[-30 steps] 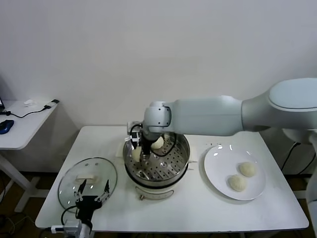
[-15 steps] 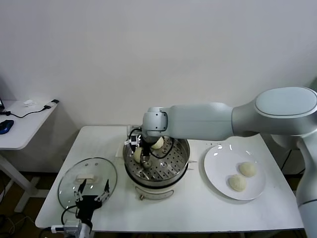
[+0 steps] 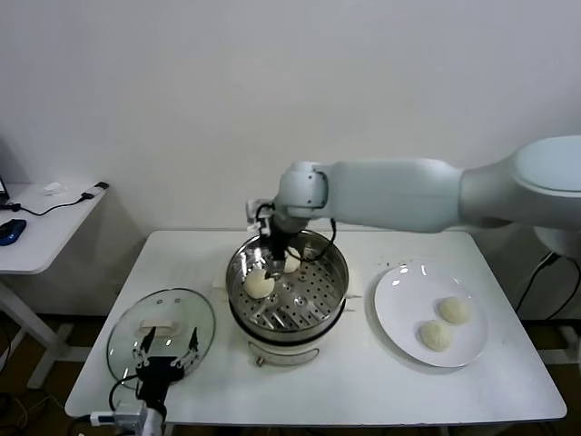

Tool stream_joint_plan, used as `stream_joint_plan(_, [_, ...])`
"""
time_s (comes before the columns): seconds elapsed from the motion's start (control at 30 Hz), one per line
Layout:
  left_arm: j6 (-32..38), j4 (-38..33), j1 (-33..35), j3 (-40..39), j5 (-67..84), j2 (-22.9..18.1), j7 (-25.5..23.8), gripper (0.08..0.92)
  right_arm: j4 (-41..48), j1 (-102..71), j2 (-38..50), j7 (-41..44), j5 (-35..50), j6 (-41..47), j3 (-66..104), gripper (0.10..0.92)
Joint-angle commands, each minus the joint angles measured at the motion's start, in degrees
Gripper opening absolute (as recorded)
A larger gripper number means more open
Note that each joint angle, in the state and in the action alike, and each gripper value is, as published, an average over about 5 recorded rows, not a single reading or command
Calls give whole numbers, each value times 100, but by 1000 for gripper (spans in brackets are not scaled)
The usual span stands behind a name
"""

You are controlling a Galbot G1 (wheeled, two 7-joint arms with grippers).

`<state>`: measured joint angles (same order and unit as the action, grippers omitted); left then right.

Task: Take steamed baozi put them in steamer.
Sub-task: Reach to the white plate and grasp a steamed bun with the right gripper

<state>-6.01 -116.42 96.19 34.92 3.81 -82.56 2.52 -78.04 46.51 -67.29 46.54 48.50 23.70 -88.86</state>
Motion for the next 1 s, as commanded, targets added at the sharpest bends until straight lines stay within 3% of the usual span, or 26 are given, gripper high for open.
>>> stream_joint_plan(0.03, [2, 28, -11, 8, 16, 21, -4, 823, -505, 1086, 2272, 1390, -912, -962, -784, 823])
stream_joint_plan(0.2, [-20, 66, -74, 16, 36, 24, -11, 823, -986, 887, 3393, 1401, -1727, -1087, -1485, 823])
stream_joint_plan(0.4, [-43, 134, -147, 30, 35, -13, -10, 823, -1058, -278, 4135, 1235, -2628, -1036, -1053, 823])
stream_joint_plan(1.0, [-74, 199, -129, 25, -71, -115, -5, 823, -235, -3060, 4171, 776, -3496, -688, 987, 823])
